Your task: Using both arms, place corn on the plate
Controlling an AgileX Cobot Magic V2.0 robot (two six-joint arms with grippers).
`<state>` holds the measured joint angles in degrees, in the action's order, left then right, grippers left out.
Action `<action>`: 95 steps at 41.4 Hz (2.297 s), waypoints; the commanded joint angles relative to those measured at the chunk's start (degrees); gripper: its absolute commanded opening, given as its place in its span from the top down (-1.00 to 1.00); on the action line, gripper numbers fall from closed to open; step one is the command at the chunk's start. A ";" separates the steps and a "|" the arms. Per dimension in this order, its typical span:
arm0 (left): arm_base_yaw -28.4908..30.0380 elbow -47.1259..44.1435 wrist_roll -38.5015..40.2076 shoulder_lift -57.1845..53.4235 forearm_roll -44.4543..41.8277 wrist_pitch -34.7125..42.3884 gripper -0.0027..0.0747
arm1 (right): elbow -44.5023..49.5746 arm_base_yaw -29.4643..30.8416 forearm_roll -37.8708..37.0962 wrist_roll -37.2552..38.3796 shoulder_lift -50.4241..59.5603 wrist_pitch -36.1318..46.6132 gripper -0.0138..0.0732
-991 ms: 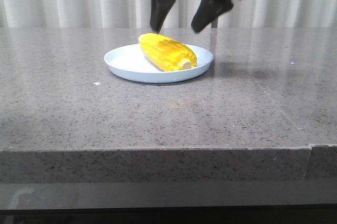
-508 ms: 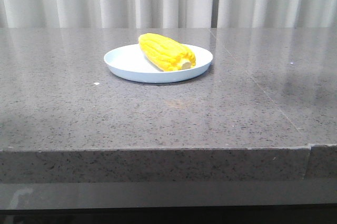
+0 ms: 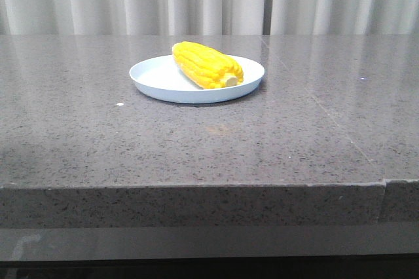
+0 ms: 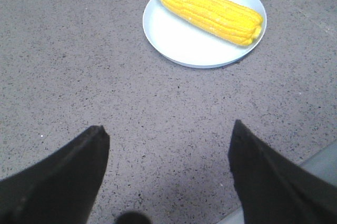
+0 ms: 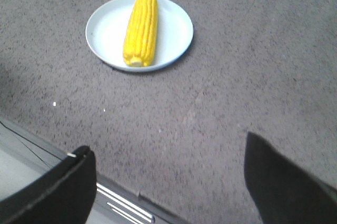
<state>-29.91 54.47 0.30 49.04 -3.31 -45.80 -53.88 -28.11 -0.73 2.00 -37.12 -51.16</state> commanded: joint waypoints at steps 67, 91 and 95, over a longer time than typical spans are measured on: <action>9.41 -12.21 0.59 -13.65 0.11 17.54 0.98 | 3.69 0.03 -1.00 -0.69 9.61 1.85 0.84; 30.01 -50.07 0.59 -45.08 4.08 46.15 0.98 | 3.69 0.03 -1.00 -0.69 9.61 1.85 0.84; 30.97 -52.89 0.59 -47.51 4.08 48.80 0.98 | 3.69 0.03 -1.00 -0.69 9.61 1.85 0.84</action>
<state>0.50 1.59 0.30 2.41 0.00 -4.44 -48.96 -28.11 -1.12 1.87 -27.16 -53.00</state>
